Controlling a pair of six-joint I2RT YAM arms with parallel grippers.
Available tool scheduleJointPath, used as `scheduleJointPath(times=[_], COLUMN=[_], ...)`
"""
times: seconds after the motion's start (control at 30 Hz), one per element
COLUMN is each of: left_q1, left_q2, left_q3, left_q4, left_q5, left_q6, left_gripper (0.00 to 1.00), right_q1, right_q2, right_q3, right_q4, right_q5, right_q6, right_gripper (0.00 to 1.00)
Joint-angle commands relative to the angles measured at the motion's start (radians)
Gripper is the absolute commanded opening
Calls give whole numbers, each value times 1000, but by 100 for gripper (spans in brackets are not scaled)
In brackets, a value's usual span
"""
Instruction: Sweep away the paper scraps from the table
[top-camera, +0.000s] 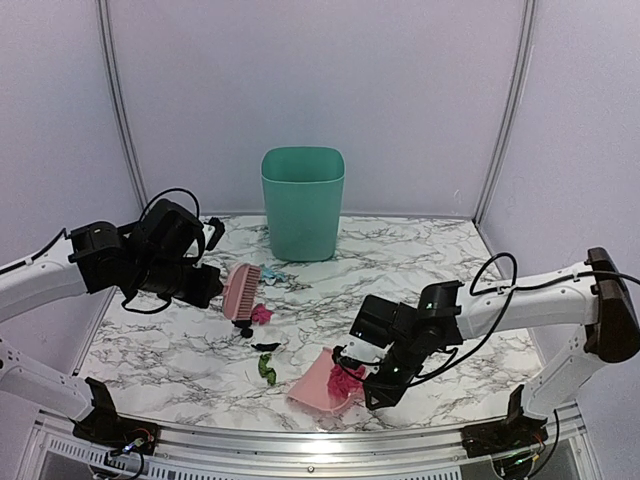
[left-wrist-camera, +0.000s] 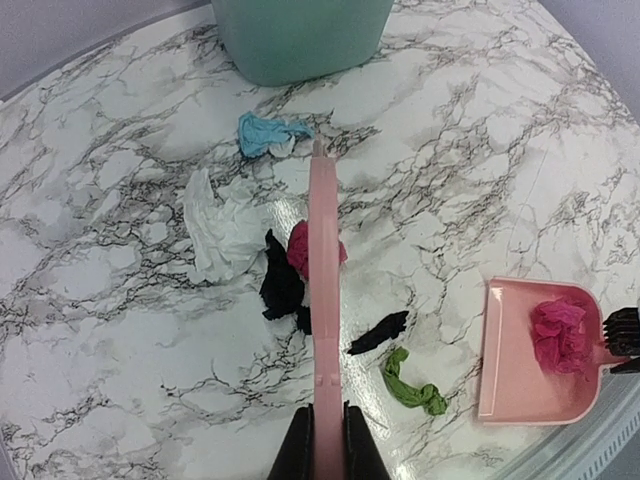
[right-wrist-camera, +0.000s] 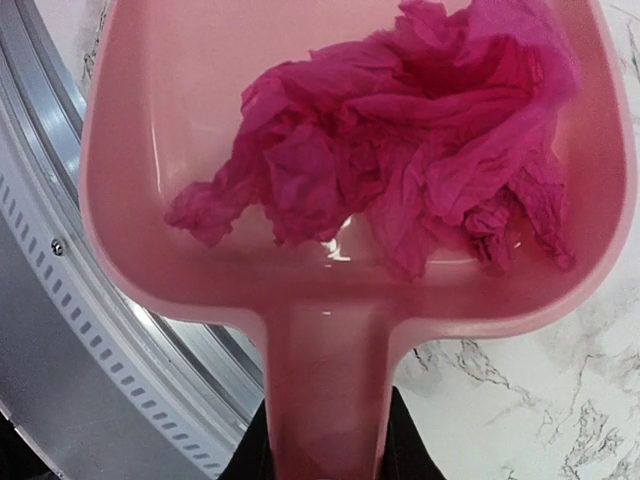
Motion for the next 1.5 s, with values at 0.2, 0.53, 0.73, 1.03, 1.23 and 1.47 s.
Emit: scheduleJointPath(times=[0.2, 0.53, 0.73, 1.03, 1.23, 1.47], left_q1=[1, -15, -39, -87, -112, -139], left_q2=[-3, 92, 98, 138, 158, 182], left_q3=[-69, -59, -68, -66, -51, -14], left_q4=[-53, -52, -59, -57, -57, -52], left_q5=[56, 109, 135, 159, 174, 187], left_q6=[11, 21, 15, -8, -10, -13], left_gripper=[0, 0, 0, 0, 0, 0], right_q1=[45, 45, 45, 12, -15, -25], right_q2=[72, 149, 204, 236, 227, 200], right_q3=[46, 110, 158, 185, 163, 122], right_q4=[1, 37, 47, 56, 69, 104], right_q5=[-33, -17, 2, 29, 37, 35], right_q6=[-15, -44, -53, -48, -33, -22], right_gripper=[0, 0, 0, 0, 0, 0])
